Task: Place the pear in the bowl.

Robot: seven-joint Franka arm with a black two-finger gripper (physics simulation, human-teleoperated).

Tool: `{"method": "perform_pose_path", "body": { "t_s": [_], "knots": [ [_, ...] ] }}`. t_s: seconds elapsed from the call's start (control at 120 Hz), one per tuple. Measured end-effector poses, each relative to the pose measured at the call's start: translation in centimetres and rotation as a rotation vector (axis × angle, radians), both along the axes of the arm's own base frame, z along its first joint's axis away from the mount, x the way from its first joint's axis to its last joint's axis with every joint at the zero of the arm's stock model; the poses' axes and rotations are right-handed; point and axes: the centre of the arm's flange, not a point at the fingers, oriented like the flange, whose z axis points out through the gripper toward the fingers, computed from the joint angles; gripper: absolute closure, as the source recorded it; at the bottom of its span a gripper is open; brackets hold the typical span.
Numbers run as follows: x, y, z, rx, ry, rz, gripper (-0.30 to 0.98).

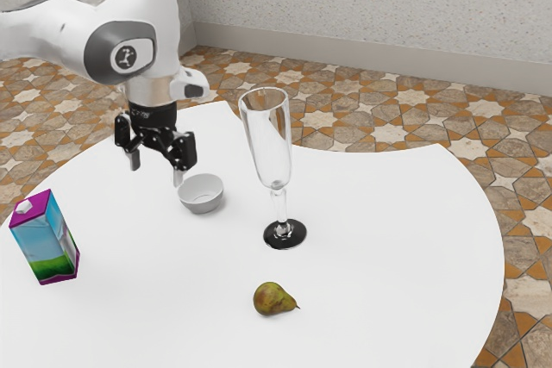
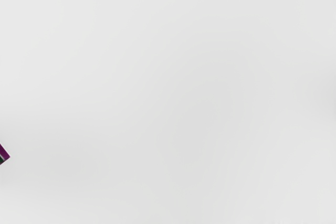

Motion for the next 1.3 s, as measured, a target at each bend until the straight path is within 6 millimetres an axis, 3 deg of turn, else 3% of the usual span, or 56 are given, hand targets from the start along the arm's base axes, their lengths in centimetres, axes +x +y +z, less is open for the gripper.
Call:
{"method": "perform_pose_path", "body": {
  "t_s": [0.15, 0.25, 0.458, 0.875, 0.95, 1.108, 1.3],
  "knots": [
    [-1.5, -3.3, -6.9, -0.018, 0.034, -0.105, 0.0],
    [-1.8, -5.4, -9.7, -0.04, 0.027, -0.163, 0.0],
    [-1.8, -9.7, -13.3, -0.071, 0.0, -0.308, 0.0],
    [-4.5, -17.4, -16.9, -0.143, -0.019, -0.524, 0.0],
    [-4.3, -17.6, -17.7, -0.151, -0.02, -0.544, 0.0],
    [-2.8, -15.5, -18.4, -0.157, -0.037, -0.534, 0.0],
    [-1.4, -15.4, -20.0, -0.171, -0.043, -0.57, 0.0]
  ]
}}
